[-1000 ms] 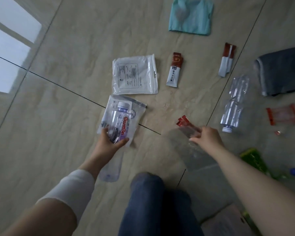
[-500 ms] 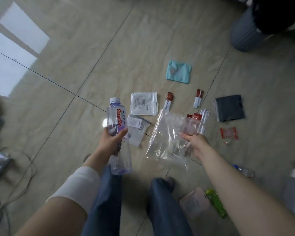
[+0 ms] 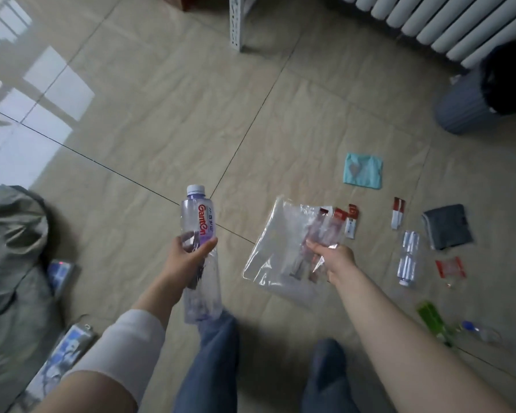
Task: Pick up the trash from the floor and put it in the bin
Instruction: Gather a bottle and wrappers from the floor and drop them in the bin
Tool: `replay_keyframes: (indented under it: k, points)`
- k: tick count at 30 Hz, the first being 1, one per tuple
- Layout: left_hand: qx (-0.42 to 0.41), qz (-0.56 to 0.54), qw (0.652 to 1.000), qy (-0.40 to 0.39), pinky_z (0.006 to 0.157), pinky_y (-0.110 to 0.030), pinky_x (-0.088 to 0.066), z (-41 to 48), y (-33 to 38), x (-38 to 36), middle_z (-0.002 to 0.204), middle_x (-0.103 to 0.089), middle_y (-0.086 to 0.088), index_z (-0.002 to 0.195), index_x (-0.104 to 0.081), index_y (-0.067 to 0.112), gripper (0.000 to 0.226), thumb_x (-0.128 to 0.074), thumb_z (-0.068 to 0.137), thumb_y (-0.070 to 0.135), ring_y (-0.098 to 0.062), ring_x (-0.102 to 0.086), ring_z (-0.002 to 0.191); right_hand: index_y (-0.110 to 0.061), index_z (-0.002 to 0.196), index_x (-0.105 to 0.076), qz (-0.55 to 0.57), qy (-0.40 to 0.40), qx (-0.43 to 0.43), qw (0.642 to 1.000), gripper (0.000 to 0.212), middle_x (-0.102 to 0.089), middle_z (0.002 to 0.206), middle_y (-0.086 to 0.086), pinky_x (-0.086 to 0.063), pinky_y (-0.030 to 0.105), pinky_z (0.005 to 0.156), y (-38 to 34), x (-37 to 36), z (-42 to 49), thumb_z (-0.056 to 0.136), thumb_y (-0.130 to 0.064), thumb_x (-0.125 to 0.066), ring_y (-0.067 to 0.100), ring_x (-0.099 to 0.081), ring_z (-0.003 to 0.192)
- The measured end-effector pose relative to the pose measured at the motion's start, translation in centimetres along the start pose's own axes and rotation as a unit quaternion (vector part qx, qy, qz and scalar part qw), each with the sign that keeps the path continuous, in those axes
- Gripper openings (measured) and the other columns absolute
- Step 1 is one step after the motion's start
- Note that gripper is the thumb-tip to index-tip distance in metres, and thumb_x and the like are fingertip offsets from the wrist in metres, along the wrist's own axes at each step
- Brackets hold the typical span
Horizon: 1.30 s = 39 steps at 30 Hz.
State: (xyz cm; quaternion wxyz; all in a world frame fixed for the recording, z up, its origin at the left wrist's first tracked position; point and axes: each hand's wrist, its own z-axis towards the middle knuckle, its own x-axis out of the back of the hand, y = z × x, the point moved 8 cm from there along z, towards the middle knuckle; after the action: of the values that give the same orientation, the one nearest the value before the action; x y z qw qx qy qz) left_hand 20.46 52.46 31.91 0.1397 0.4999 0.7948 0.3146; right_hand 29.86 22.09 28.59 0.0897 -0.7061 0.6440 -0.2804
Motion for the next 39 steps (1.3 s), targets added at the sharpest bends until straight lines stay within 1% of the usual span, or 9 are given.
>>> replay_keyframes:
  k: [3, 7, 10, 16, 20, 24, 29, 33, 39]
  points:
    - [-0.004, 0.006, 1.000, -0.001, 0.074, -0.034, -0.050, 1.6, 3.3, 2.1, 0.111, -0.057, -0.013, 0.129, -0.036, 0.008, 0.061, -0.068, 0.081, 0.026, -0.025, -0.058, 0.090, -0.015, 0.069, -0.060, 0.010, 0.011, 0.013, 1.000, 0.021, -0.066, 0.091, 0.012, -0.047, 0.038, 0.072, -2.7, -3.6, -0.7, 0.068, -0.011, -0.081, 0.027, -0.062, 0.087]
    - [-0.027, 0.024, 0.999, -0.015, 0.073, -0.033, -0.051, 3.6, 8.2, 1.7, 0.107, -0.059, -0.011, 0.126, -0.039, 0.008, 0.057, -0.067, 0.082, 0.028, -0.022, -0.059, 0.087, -0.008, 0.089, -0.063, -0.003, 0.018, 0.009, 1.000, 0.033, -0.065, 0.096, 0.010, -0.045, 0.031, 0.074, -6.2, -5.4, -0.8, 0.068, -0.024, -0.082, 0.025, -0.060, 0.088]
    - [-0.037, 0.059, 0.997, -0.036, 0.081, -0.042, -0.051, 5.2, 11.9, -0.4, 0.102, -0.061, -0.013, 0.120, -0.044, 0.006, 0.050, -0.065, 0.083, 0.032, -0.025, -0.058, 0.085, -0.014, 0.084, -0.062, 0.017, 0.044, 0.010, 0.999, 0.031, -0.066, 0.098, 0.009, -0.045, 0.028, 0.075, -8.3, -5.0, -0.2, 0.066, -0.027, -0.083, 0.024, -0.060, 0.088]
    - [-0.063, 0.134, 0.986, -0.076, 0.041, -0.018, -0.046, 8.4, 19.1, -6.3, 0.066, -0.056, -0.005, 0.085, -0.054, 0.014, 0.023, -0.061, 0.085, 0.036, -0.009, -0.053, 0.044, 0.005, 0.130, -0.045, 0.078, 0.110, -0.016, 0.991, 0.087, -0.057, 0.130, 0.016, -0.042, 0.027, 0.084, -13.7, -2.5, 2.1, 0.062, -0.033, -0.085, 0.028, -0.056, 0.113]
    - [-0.013, 0.167, 0.983, -0.069, 0.036, -0.015, -0.045, 11.6, 22.9, -9.6, 0.070, -0.056, -0.004, 0.096, -0.050, 0.010, 0.032, -0.062, 0.084, 0.038, -0.012, -0.055, 0.047, 0.002, 0.128, -0.048, 0.096, 0.153, -0.015, 0.983, 0.075, -0.057, 0.128, 0.013, -0.044, 0.027, 0.089, -18.4, 0.1, 4.4, 0.066, -0.022, -0.083, 0.022, -0.056, 0.106]
    - [-0.027, 0.188, 0.978, -0.083, 0.032, -0.011, -0.040, 14.2, 28.9, -13.7, 0.069, -0.054, -0.004, 0.085, -0.049, 0.015, 0.024, -0.062, 0.086, 0.034, -0.012, -0.054, 0.046, 0.008, 0.115, -0.058, 0.099, 0.181, -0.051, 0.977, 0.060, -0.061, 0.087, 0.007, -0.043, 0.029, 0.076, -23.0, 2.7, 6.3, 0.069, -0.023, -0.081, 0.022, -0.056, 0.086]
    - [-0.081, 0.209, 0.967, -0.121, 0.052, -0.024, -0.047, 15.9, 38.3, -17.8, 0.069, -0.056, -0.005, 0.094, -0.056, 0.006, 0.026, -0.061, 0.087, 0.030, -0.016, -0.055, 0.056, 0.009, 0.121, -0.054, 0.100, 0.178, -0.082, 0.975, 0.072, -0.063, 0.112, 0.021, -0.047, 0.035, 0.096, -29.2, 3.1, 7.5, 0.068, -0.031, -0.081, 0.029, -0.060, 0.104]
    - [-0.102, 0.200, 0.964, -0.142, 0.045, -0.012, -0.050, 18.9, 45.3, -20.5, 0.072, -0.060, 0.000, 0.078, -0.054, 0.021, 0.014, -0.061, 0.087, 0.029, -0.003, -0.063, 0.052, 0.005, 0.108, -0.064, 0.142, 0.181, -0.079, 0.970, 0.056, -0.065, 0.090, 0.010, -0.046, 0.030, 0.076, -35.0, 2.7, 8.9, 0.064, -0.024, -0.084, 0.020, -0.059, 0.083]
    - [-0.080, 0.189, 0.957, -0.207, 0.047, -0.014, -0.050, 25.2, 53.8, -26.7, 0.071, -0.060, 0.000, 0.088, -0.057, 0.017, 0.017, -0.055, 0.089, 0.034, 0.000, -0.065, 0.053, 0.003, 0.101, -0.064, 0.095, 0.232, -0.077, 0.965, 0.049, -0.063, 0.092, 0.015, -0.044, 0.029, 0.073, -43.7, 4.9, 12.5, 0.071, -0.034, -0.078, 0.025, -0.059, 0.088]
